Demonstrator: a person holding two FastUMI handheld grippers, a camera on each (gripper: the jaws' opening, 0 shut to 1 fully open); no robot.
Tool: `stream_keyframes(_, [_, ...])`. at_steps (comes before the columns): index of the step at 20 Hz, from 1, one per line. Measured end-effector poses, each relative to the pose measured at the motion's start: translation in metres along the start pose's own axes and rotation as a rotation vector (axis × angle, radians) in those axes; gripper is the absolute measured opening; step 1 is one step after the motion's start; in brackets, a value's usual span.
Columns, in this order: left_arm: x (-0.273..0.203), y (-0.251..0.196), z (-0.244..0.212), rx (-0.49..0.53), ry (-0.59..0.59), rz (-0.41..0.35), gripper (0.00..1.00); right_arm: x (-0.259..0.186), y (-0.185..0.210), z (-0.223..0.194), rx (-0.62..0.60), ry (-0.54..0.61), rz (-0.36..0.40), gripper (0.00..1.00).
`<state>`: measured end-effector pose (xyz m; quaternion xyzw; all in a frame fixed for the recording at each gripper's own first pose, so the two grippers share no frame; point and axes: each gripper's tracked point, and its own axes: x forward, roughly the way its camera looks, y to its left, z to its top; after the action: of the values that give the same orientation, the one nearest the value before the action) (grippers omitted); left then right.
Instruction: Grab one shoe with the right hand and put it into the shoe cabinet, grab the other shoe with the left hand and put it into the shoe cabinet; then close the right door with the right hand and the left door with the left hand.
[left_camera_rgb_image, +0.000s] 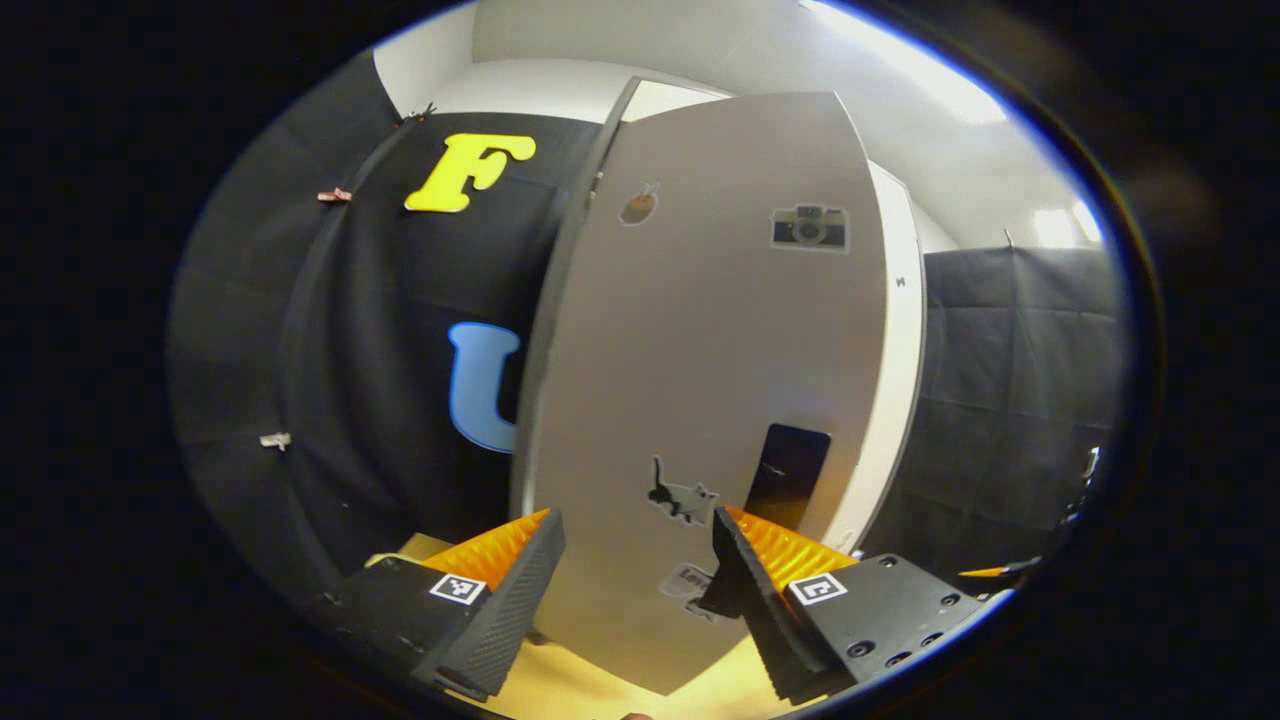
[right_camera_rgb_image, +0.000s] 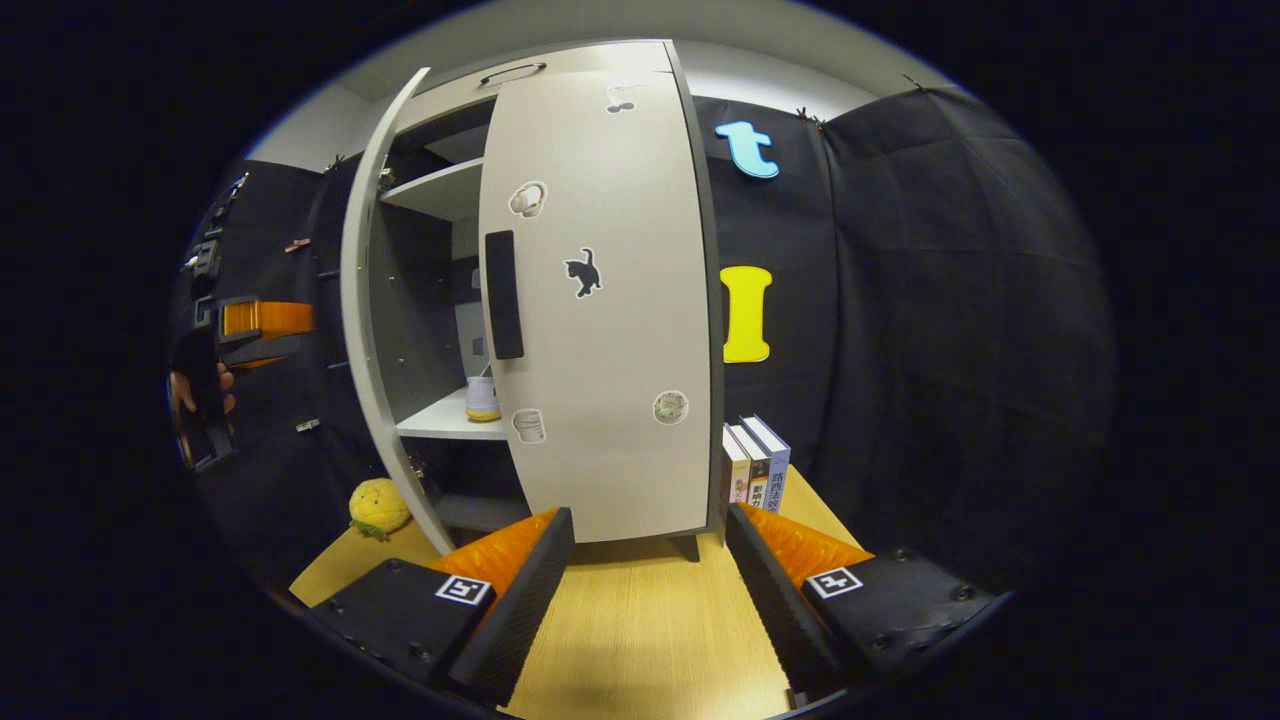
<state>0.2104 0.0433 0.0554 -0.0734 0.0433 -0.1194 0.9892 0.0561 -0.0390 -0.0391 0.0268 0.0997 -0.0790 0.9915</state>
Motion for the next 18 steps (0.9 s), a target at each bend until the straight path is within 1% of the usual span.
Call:
stream_keyframes(1, [0.002,-0.004,0.001,0.006,-0.01,0.02,0.94,0.0,-0.006,-0.002,0.007,0.006,0.003,0.98])
stream_keyframes(2, [0.001,-0.006,0.0,0.02,-0.016,0.043,0.91,-0.001,-0.012,-0.001,0.015,0.009,0.005,0.98])
stream_keyframes(3, [-0.003,-0.01,-0.006,0.034,-0.02,0.066,0.94,-0.002,-0.016,0.0,0.018,0.005,0.006,0.98])
stream_keyframes(7, [-0.03,-0.011,-0.035,0.096,-0.006,0.164,0.94,-0.003,-0.022,0.002,0.052,-0.003,0.049,0.98])
stream_keyframes(9, [-0.046,-0.017,-0.048,0.089,-0.01,0.178,0.94,-0.003,-0.023,0.003,0.074,-0.002,0.065,0.98])
stream_keyframes(10, [-0.054,-0.021,-0.051,0.082,-0.016,0.175,0.92,-0.002,-0.024,0.004,0.079,-0.002,0.066,0.98])
stream_keyframes(11, [-0.06,-0.024,-0.056,0.082,-0.016,0.173,0.95,-0.001,-0.024,0.006,0.081,-0.007,0.069,0.98])
stream_keyframes(14, [-0.084,-0.021,-0.066,0.109,-0.01,0.194,0.95,0.004,-0.021,0.005,0.07,-0.003,0.088,0.98])
stream_keyframes(15, [-0.091,-0.02,-0.066,0.12,-0.017,0.2,0.93,0.005,-0.019,0.004,0.068,0.002,0.097,0.98])
stream_keyframes(16, [-0.099,-0.019,-0.067,0.129,-0.023,0.207,0.95,0.005,-0.018,0.003,0.068,0.004,0.104,0.98])
stream_keyframes(17, [-0.105,-0.018,-0.069,0.13,-0.029,0.213,0.93,0.004,-0.017,0.002,0.07,0.004,0.109,0.98])
stream_keyframes(18, [-0.111,-0.018,-0.071,0.124,-0.037,0.216,0.95,0.003,-0.017,0.001,0.069,0.005,0.112,0.98])
